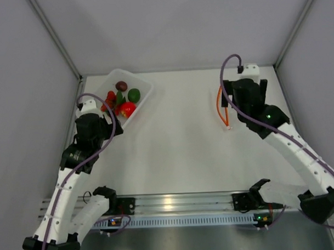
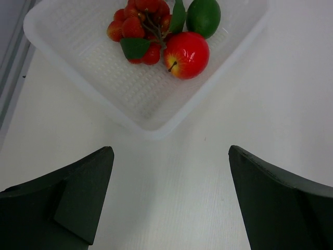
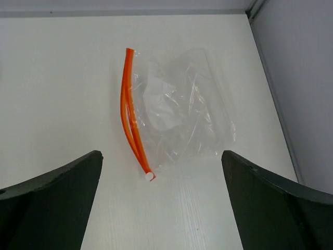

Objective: Open the zip-top bag and remove the fake food

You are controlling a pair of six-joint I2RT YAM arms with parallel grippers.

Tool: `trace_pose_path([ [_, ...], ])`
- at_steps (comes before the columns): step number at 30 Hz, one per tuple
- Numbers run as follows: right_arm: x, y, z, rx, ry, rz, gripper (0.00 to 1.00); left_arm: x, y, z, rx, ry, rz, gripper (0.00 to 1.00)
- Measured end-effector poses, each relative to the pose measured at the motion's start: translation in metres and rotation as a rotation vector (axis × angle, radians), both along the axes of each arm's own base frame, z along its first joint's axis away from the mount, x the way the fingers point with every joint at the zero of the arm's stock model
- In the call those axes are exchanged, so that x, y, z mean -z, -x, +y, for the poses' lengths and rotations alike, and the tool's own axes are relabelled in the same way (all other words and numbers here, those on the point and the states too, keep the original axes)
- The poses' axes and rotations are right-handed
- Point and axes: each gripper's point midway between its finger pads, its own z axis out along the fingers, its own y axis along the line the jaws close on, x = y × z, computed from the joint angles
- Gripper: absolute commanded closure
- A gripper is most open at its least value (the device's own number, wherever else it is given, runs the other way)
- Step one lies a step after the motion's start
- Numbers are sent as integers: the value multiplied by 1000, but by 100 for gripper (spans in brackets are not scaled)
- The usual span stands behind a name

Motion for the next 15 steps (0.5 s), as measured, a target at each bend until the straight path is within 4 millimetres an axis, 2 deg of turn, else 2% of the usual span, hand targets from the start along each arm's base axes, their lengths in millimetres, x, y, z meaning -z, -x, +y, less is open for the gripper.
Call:
trace_pose_path([
  [6, -19, 64, -12, -127, -174, -129, 1, -25, 15, 7, -1, 1, -106, 2],
  [11, -43, 105, -34, -152, -256, -243, 1, -40, 37, 11, 31, -9, -199, 2],
  [15, -47, 128, -47, -160, -278, -276, 1, -62, 63, 10, 80, 10, -323, 2],
])
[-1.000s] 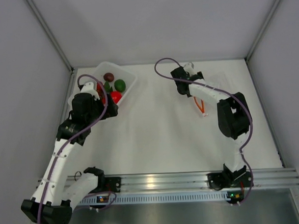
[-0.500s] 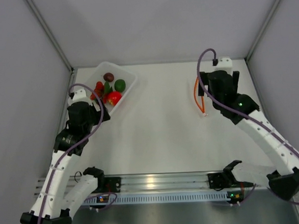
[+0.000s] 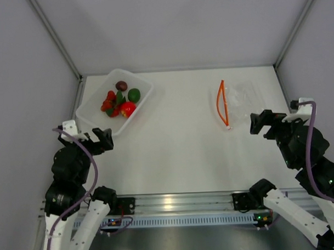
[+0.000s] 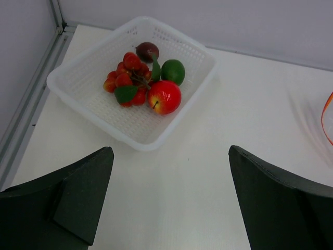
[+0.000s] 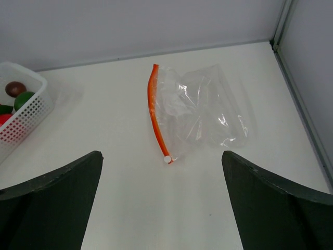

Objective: Open the zip-top bag and remove the fake food

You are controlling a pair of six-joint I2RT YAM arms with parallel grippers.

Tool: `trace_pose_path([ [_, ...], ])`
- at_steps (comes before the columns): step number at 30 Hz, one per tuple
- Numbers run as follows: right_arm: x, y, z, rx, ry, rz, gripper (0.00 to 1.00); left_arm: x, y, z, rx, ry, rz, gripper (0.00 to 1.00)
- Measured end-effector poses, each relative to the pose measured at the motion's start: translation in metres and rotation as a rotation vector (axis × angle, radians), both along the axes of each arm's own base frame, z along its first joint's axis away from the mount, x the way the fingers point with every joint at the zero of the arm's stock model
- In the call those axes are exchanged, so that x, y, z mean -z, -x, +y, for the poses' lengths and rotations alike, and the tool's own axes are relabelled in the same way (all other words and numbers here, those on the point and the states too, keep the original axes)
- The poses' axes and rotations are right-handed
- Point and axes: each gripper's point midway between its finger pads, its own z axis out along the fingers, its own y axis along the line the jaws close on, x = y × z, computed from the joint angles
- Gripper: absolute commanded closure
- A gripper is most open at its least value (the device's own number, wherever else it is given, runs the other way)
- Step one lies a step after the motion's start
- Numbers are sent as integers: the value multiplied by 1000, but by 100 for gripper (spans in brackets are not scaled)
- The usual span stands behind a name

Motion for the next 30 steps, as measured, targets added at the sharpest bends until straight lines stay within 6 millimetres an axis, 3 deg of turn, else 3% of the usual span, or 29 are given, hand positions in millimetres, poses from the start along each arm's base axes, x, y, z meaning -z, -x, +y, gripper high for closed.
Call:
trace_pose_path([
  [10, 18, 38, -25, 6, -1, -7, 1, -26, 49, 8, 38, -10, -121, 2],
  [15, 29, 42, -28, 9, 0, -4, 1, -29, 66, 13, 38, -7, -162, 2],
  [30, 47, 34, -25, 18, 36, 50, 0, -29, 74, 14, 43, -6, -171, 2],
])
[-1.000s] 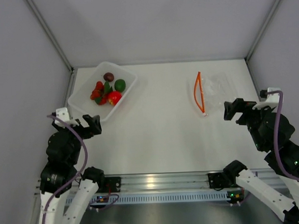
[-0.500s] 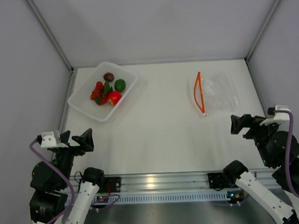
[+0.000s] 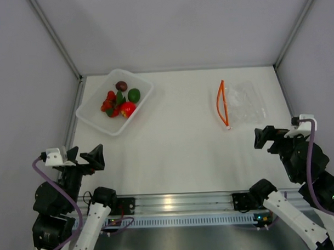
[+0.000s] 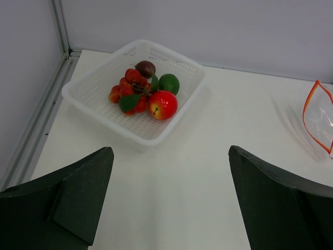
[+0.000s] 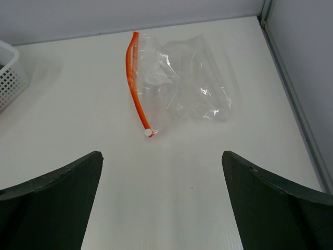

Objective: Open the zip-top bag and remove the fake food

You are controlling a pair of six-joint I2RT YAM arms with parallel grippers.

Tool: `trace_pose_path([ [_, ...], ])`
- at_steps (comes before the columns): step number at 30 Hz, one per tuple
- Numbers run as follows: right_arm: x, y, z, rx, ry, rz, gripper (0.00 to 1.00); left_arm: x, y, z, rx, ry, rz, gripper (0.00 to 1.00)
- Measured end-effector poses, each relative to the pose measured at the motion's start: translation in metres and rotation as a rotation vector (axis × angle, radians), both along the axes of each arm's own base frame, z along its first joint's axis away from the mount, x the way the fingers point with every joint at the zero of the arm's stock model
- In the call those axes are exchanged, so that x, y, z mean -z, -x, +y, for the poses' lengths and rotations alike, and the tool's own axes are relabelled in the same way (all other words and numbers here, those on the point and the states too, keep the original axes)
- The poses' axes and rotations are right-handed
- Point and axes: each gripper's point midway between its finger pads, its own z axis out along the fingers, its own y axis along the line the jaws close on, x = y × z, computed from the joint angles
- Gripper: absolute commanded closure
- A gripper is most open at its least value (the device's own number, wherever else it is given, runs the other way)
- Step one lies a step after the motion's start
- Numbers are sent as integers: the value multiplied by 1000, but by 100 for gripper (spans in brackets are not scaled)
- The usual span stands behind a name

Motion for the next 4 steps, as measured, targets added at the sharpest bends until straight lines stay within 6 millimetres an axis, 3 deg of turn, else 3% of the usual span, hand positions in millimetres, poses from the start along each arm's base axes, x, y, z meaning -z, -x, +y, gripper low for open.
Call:
trace_pose_path([
  [4, 3, -3, 1, 1, 8, 13, 1, 0, 0, 0, 1, -1, 1, 2],
])
